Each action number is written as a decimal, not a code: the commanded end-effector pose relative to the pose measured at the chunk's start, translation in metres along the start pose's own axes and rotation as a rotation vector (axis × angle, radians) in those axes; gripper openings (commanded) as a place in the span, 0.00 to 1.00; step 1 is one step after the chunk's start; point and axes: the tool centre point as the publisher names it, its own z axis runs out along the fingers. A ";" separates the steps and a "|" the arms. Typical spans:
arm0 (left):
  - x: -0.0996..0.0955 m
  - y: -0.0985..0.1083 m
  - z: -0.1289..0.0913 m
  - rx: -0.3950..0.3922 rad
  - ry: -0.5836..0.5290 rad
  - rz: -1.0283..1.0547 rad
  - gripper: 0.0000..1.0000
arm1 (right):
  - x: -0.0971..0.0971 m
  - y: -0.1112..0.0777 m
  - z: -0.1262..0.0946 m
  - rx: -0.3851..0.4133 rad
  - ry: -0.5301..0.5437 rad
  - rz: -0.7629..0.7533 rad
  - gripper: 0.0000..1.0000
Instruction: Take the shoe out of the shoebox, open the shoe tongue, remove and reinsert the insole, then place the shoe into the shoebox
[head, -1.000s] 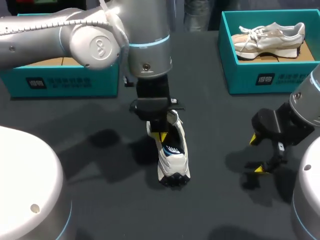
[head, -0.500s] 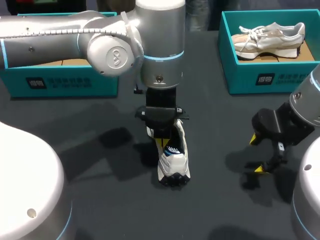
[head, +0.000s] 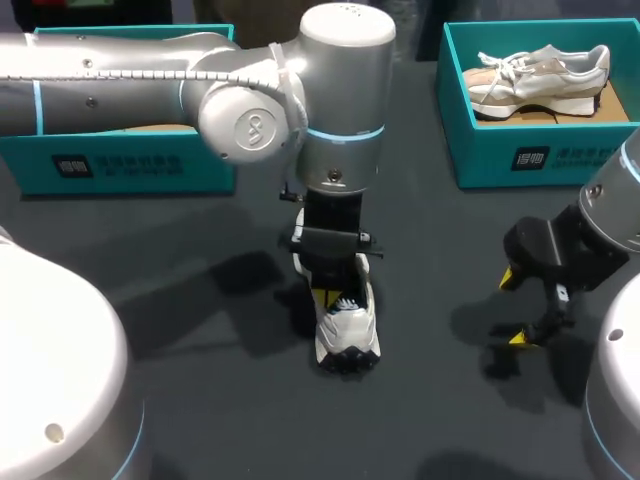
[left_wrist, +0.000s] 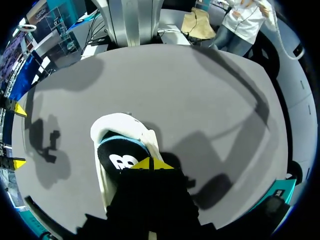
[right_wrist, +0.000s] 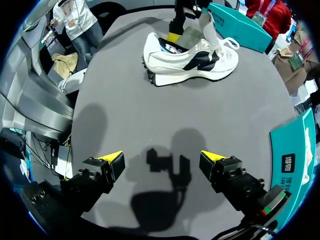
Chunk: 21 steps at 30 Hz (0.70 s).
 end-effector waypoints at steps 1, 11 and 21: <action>-0.006 0.003 0.009 0.001 0.010 -0.001 0.00 | 0.002 0.000 0.000 0.001 -0.004 0.000 1.00; -0.014 0.001 0.025 -0.018 0.038 0.005 0.00 | 0.002 0.000 0.000 0.001 -0.004 0.000 1.00; -0.008 0.007 0.021 -0.001 -0.058 -0.044 0.00 | 0.002 0.000 0.000 0.001 -0.004 0.000 1.00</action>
